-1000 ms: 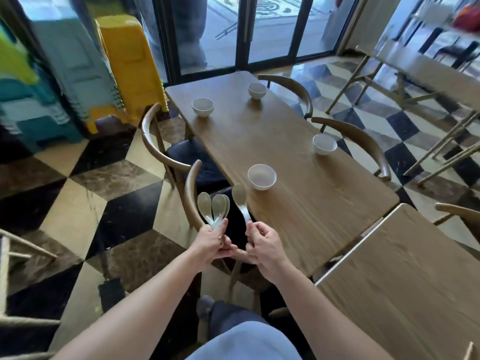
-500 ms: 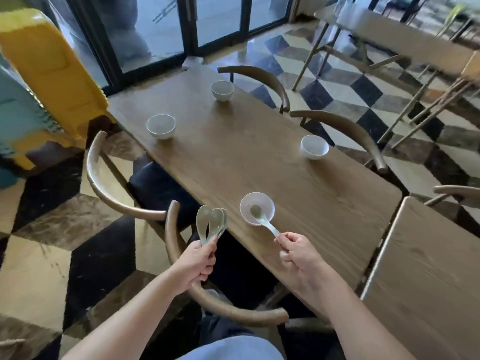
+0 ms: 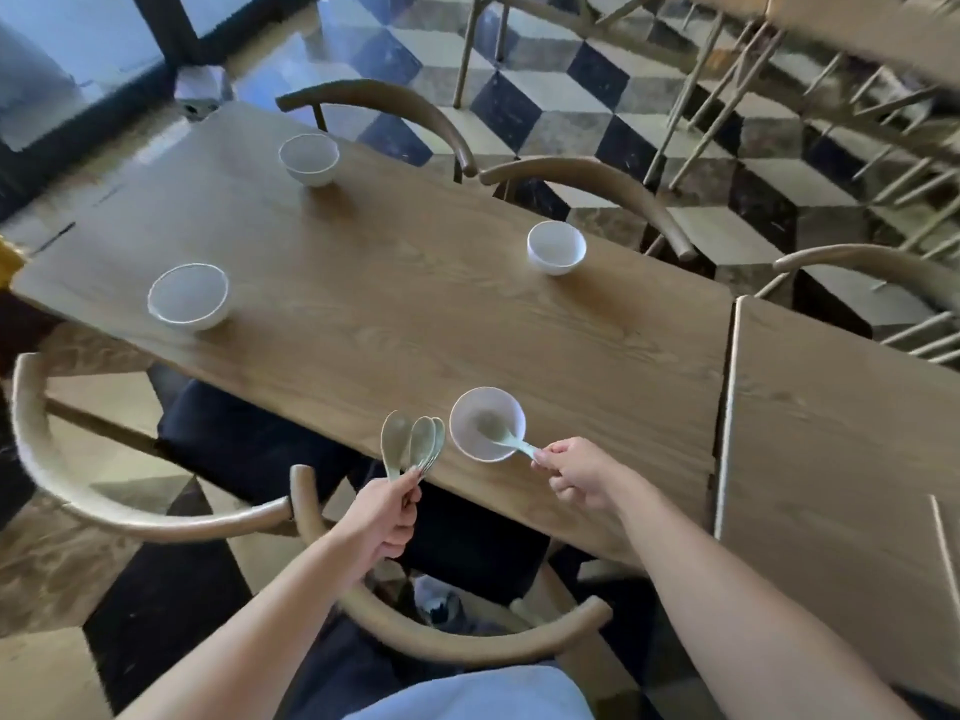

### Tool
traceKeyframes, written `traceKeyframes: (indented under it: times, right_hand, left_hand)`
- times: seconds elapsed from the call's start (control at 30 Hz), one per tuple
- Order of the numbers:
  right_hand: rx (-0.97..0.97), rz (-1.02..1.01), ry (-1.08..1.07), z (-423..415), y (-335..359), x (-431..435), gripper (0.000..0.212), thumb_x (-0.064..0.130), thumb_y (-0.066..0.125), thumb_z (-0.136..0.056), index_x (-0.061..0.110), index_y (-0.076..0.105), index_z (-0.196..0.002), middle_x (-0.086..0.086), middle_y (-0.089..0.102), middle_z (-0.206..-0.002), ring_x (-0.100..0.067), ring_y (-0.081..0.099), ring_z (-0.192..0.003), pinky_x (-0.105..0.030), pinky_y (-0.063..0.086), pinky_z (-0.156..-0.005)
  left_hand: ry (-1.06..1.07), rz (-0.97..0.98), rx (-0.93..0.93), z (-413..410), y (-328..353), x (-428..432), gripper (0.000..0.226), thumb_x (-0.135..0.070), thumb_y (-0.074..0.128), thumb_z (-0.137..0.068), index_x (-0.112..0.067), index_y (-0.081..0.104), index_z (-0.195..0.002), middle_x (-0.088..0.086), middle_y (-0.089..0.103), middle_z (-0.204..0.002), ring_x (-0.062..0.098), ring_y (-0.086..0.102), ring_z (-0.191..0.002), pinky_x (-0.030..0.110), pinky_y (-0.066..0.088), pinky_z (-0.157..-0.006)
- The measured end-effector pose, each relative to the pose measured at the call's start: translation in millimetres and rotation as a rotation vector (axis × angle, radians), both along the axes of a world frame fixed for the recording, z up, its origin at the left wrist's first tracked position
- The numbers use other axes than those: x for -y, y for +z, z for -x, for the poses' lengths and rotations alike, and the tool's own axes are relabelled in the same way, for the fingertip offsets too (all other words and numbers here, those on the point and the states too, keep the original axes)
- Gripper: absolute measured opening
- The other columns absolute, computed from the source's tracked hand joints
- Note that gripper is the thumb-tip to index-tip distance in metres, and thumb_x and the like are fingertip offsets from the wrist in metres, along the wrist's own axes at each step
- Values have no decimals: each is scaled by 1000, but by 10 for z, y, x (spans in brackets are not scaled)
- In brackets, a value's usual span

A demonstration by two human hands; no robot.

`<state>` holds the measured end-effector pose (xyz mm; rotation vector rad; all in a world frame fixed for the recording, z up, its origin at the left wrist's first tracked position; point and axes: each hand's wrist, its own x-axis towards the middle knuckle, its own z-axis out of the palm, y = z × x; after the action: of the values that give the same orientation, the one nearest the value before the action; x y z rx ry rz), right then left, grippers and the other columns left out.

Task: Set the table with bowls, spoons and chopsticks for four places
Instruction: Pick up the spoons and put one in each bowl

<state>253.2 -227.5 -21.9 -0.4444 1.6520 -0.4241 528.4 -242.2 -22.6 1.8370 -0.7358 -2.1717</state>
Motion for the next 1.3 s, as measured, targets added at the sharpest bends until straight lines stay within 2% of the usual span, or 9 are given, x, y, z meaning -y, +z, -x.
traceKeyframes:
  times: [0.1,0.17,0.27,0.4,0.5,0.6,0.97,1.3]
  right_hand:
    - [-101,-42,-5,2,-28,103,16,17,59,-99,4,61,-92,-2,45,-75,-8,32,-43,-18,24,-34]
    - [-156,-55,-100,-27,-51,154,9,13,62,-97,5,58,-93,-3,43,-72,-10,31,-48,-18,22,-33]
    - [-215,-75,-238,-121,-86,219,14,10,56,-99,10,51,-86,-5,42,-71,-12,33,-50,-17,23,-34]
    - [-257,-59,-372,-293,-89,292,13,5,47,-100,10,48,-88,-10,51,-73,-15,43,-52,-23,31,-39]
    - [-269,-19,-457,-385,-75,300,18,0,46,-99,10,49,-85,-12,54,-72,-15,42,-50,-21,30,-35]
    - [-275,-17,-468,-458,-54,253,15,1,47,-99,9,52,-87,-10,54,-72,-15,40,-49,-22,29,-38]
    - [-111,-31,-464,-424,-152,111,15,1,51,-97,6,57,-84,-9,49,-70,-13,38,-50,-21,27,-38]
    - [-9,-6,-382,-262,-275,21,4,6,56,-96,5,57,-92,-10,55,-73,-14,44,-51,-24,33,-47]
  left_hand:
    - [-92,-22,3,-88,-34,201,43,-43,45,-105,-21,40,-69,-6,25,-46,9,17,-33,11,10,-37]
    - [-171,-32,6,-151,-46,323,43,-43,44,-105,-21,39,-69,-7,25,-46,9,16,-34,11,11,-37]
    - [-259,-35,-4,-230,-79,493,43,-43,45,-105,-21,39,-69,-7,25,-47,9,16,-35,12,12,-36]
    - [-346,-48,-26,-320,-133,684,40,-42,45,-105,-20,41,-71,-7,26,-48,9,18,-36,13,12,-37]
    - [-395,-62,-41,-345,-178,785,41,-42,45,-105,-20,40,-70,-7,26,-49,9,18,-36,13,12,-37]
    - [-419,-72,-46,-312,-194,835,41,-42,45,-105,-21,40,-70,-7,25,-49,9,17,-36,12,12,-37]
    - [-319,-50,-46,-76,-130,765,41,-41,44,-106,-20,41,-70,-6,23,-51,9,16,-38,14,10,-41]
    - [-155,-29,-12,101,-226,695,36,-43,46,-99,-20,42,-72,-5,27,-50,11,17,-36,18,9,-42]
